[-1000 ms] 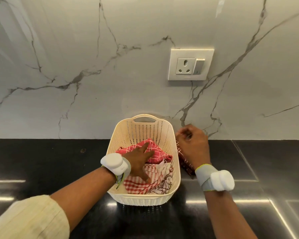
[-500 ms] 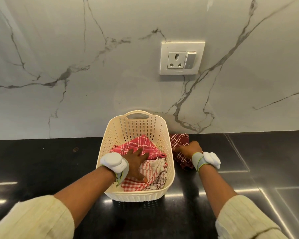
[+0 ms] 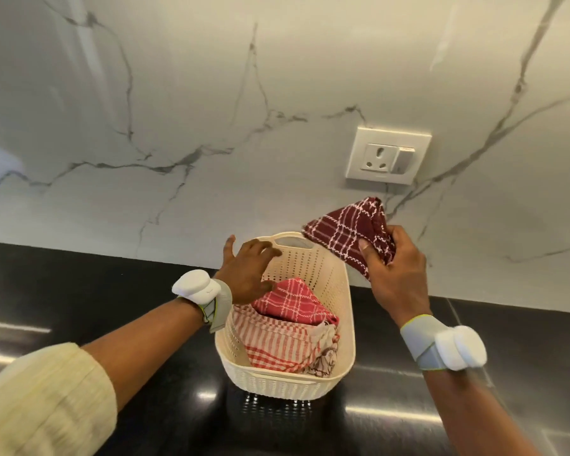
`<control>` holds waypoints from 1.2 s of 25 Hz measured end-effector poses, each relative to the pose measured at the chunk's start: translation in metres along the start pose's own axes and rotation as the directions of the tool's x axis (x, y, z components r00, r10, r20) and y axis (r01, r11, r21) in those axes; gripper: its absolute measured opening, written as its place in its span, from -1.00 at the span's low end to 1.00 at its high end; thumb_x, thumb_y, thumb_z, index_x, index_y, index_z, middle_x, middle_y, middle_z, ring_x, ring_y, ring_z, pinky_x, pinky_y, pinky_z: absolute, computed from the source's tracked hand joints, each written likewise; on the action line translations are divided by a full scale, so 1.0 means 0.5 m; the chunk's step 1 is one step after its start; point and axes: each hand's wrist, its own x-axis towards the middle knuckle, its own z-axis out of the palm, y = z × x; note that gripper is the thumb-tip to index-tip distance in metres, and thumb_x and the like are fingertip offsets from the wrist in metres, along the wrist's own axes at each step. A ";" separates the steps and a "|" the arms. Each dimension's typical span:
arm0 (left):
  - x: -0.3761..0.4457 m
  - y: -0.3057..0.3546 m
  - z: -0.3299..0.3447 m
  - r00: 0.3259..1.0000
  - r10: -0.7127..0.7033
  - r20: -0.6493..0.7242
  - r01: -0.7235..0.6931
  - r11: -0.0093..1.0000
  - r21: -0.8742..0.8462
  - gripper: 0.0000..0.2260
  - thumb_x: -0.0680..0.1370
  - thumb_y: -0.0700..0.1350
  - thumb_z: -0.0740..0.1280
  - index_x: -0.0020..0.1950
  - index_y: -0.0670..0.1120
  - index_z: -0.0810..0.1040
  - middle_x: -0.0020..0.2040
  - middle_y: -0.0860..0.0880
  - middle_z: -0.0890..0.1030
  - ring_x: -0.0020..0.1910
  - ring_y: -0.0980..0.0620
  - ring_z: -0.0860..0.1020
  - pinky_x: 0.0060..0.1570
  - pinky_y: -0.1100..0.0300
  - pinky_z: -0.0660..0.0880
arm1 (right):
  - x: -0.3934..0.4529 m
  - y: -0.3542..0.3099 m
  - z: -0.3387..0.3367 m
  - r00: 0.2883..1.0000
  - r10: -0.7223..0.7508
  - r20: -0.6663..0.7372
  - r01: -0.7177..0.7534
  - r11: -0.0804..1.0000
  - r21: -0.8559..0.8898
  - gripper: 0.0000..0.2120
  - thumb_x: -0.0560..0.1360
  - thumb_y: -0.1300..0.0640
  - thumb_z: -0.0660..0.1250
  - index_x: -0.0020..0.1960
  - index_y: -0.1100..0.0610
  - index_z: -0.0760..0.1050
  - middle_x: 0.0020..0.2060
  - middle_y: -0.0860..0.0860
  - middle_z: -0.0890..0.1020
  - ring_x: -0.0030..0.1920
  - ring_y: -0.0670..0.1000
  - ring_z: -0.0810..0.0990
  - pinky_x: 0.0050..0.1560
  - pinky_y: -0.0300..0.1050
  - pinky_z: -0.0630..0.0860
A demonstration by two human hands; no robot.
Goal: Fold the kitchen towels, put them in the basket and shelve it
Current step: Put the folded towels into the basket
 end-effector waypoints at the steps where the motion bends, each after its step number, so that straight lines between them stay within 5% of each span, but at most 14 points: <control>1: -0.010 -0.012 -0.003 0.998 -0.045 -0.036 0.043 0.997 -0.059 -0.42 0.55 0.08 0.31 0.52 0.06 0.16 0.55 0.01 0.14 0.55 -0.01 0.02 0.44 -0.20 -0.30 | 0.002 -0.028 0.014 0.996 -0.025 0.088 0.020 0.998 0.061 -0.84 0.51 0.05 0.38 0.07 0.03 0.50 -0.13 -0.08 0.64 -0.12 -0.07 0.62 -0.10 -0.16 0.53; 4: -0.035 -0.032 0.003 0.979 -0.176 -0.106 0.138 0.947 -0.291 -0.38 0.55 -0.03 0.33 0.53 -0.02 0.10 0.53 -0.03 0.18 0.53 -0.03 0.07 0.46 -0.08 -0.18 | 0.025 -0.062 0.075 0.932 0.011 0.362 -0.054 0.993 0.109 -0.86 0.54 0.13 0.35 0.09 0.06 0.51 -0.09 -0.04 0.65 -0.10 -0.06 0.62 -0.05 -0.16 0.55; 8: -0.078 -0.062 0.005 0.940 -0.326 -0.102 0.210 0.786 -0.581 -0.50 0.49 -0.13 0.32 0.40 -0.03 0.26 0.33 -0.10 0.41 0.36 -0.13 0.30 0.41 -0.08 0.12 | 0.054 -0.025 0.150 0.735 0.281 0.617 -0.413 0.907 0.080 -0.92 0.57 0.25 0.27 -0.01 0.19 0.54 -0.11 0.16 0.64 -0.13 0.13 0.62 0.05 0.10 0.55; 10: -0.092 -0.066 0.010 0.954 -0.287 -0.081 0.174 0.755 -0.632 -0.57 0.44 -0.08 0.30 0.30 0.02 0.32 0.23 -0.07 0.45 0.27 -0.13 0.36 0.33 -0.11 0.26 | 0.058 0.003 0.180 0.673 0.329 0.662 -0.370 0.925 -0.084 -0.91 0.55 0.21 0.30 0.01 0.17 0.56 -0.08 0.15 0.65 -0.11 0.15 0.63 0.08 0.10 0.55; 14: -0.091 -0.062 0.029 0.967 -0.224 -0.123 0.117 0.817 -0.565 -0.72 0.48 -0.20 0.31 0.17 0.01 0.46 0.15 0.06 0.44 0.26 -0.03 0.36 0.31 -0.05 0.30 | 0.051 0.035 0.223 0.597 0.349 0.722 -0.054 0.916 -0.399 -0.71 0.54 0.14 0.30 0.22 0.20 0.52 0.11 0.15 0.60 0.11 0.16 0.56 0.11 -0.11 0.45; 19: -0.084 -0.050 0.066 0.981 -0.163 -0.104 0.114 0.924 -0.366 -0.76 0.53 -0.10 0.26 0.19 0.01 0.50 0.30 0.06 0.40 0.29 0.00 0.34 0.29 0.03 0.37 | 0.014 0.070 0.249 0.638 0.391 0.664 0.087 0.819 -0.567 -0.61 0.58 0.05 0.25 0.34 0.20 0.35 0.29 0.18 0.49 0.29 0.19 0.47 0.20 -0.06 0.40; 24: -0.081 -0.040 0.075 0.989 -0.133 -0.071 0.124 0.986 -0.112 -0.66 0.59 0.07 0.19 0.33 0.02 0.43 0.43 0.04 0.27 0.39 -0.04 0.25 0.35 0.00 0.31 | 0.007 0.072 0.247 0.763 0.197 0.616 0.242 0.796 -0.555 -0.56 0.53 0.13 0.28 0.36 0.14 0.24 0.20 0.17 0.50 0.16 0.19 0.53 0.11 -0.01 0.45; 28: -0.084 -0.050 0.061 0.999 -0.019 -0.026 0.014 0.982 -0.188 -0.68 0.64 0.03 0.13 0.39 0.06 0.39 0.50 0.07 0.24 0.48 0.01 0.19 0.43 0.06 0.23 | 0.000 0.043 0.230 0.740 0.039 0.671 0.366 0.814 -0.451 -0.56 0.46 0.13 0.33 0.31 -0.03 0.35 0.17 0.05 0.48 0.13 0.15 0.54 0.14 0.00 0.43; 30: -0.081 -0.064 0.051 0.995 0.090 0.039 -0.086 0.993 -0.081 -0.63 0.64 -0.01 0.16 0.46 0.10 0.30 0.55 0.09 0.14 0.54 -0.03 0.08 0.47 -0.01 0.21 | -0.003 0.024 0.205 0.726 0.015 0.688 0.363 0.841 -0.401 -0.67 0.46 0.08 0.36 0.21 -0.06 0.44 0.12 -0.02 0.52 0.14 0.08 0.50 0.19 -0.03 0.38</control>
